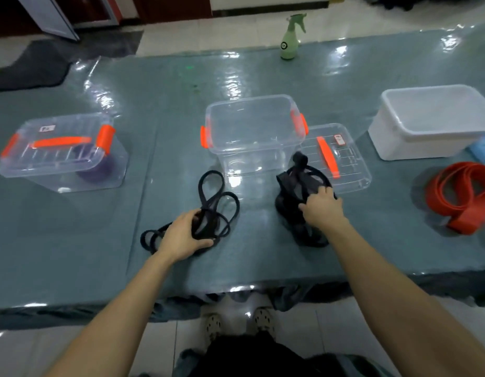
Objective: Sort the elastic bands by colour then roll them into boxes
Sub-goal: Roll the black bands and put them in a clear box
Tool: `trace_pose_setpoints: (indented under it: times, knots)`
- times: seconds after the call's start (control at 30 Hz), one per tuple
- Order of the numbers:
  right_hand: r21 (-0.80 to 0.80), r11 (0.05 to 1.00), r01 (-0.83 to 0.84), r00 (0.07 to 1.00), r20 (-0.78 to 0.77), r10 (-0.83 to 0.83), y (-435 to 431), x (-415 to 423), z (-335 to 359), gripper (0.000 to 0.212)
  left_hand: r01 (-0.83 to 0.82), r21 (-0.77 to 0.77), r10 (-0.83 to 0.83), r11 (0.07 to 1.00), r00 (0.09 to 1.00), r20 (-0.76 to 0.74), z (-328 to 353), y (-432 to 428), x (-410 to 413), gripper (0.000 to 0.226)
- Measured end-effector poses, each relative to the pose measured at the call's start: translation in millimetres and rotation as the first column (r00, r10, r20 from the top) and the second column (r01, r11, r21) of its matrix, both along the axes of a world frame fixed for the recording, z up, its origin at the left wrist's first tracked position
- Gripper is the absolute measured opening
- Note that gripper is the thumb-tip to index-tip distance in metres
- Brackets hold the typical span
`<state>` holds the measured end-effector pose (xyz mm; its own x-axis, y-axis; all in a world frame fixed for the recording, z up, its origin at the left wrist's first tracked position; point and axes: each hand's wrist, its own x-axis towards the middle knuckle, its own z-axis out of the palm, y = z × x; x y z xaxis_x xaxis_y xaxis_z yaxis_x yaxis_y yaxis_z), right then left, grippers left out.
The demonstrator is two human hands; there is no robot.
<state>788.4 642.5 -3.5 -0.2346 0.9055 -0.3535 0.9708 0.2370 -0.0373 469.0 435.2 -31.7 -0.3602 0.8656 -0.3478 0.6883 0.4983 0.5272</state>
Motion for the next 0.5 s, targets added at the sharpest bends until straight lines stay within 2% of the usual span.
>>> trace_pose_setpoints:
  times: [0.03,0.1,0.17,0.2,0.27,0.3,0.4,0.47,0.5]
  knots:
    - [0.060,0.998,0.007,1.000,-0.019,-0.006,-8,-7,-2,0.039,-0.029,0.024,0.030,0.999,0.999,-0.025,-3,-10,-3,0.107]
    - [0.298,0.952,0.071,0.982,-0.191,-0.013,-24,-28,3,0.028,-0.085,0.061,0.091,0.994,0.992,-0.091,-8,-31,-12,0.119]
    - [0.489,0.870,0.064,0.924,-0.358,0.134,-42,-51,3,0.029,-0.118,0.044,0.123,0.992,0.980,-0.158,-12,-55,-20,0.130]
    - [0.496,0.868,0.004,0.871,-0.428,0.240,-51,-62,-1,0.031,-0.127,0.020,0.128,0.992,0.974,-0.186,-13,-66,-23,0.133]
    - [0.347,0.917,-0.197,0.768,-0.527,0.365,-70,-83,-9,0.043,-0.166,-0.022,0.160,0.986,0.972,-0.174,-15,-87,-27,0.131]
    - [0.246,0.925,-0.291,0.755,-0.534,0.380,-78,-91,-16,0.054,-0.208,-0.031,0.203,0.978,0.972,-0.117,-16,-97,-27,0.125]
    - [0.009,0.916,-0.401,0.822,-0.438,0.364,-97,-106,-44,0.090,-0.332,-0.009,0.332,0.943,0.943,0.032,-21,-121,-23,0.093]
    - [-0.079,0.900,-0.429,0.862,-0.335,0.381,-107,-107,-66,0.095,-0.387,0.059,0.385,0.920,0.922,0.048,-27,-133,-25,0.064]
    - [-0.065,0.895,-0.442,0.867,-0.287,0.407,-113,-105,-76,0.093,-0.426,0.069,0.423,0.902,0.904,0.061,-29,-138,-27,0.053]
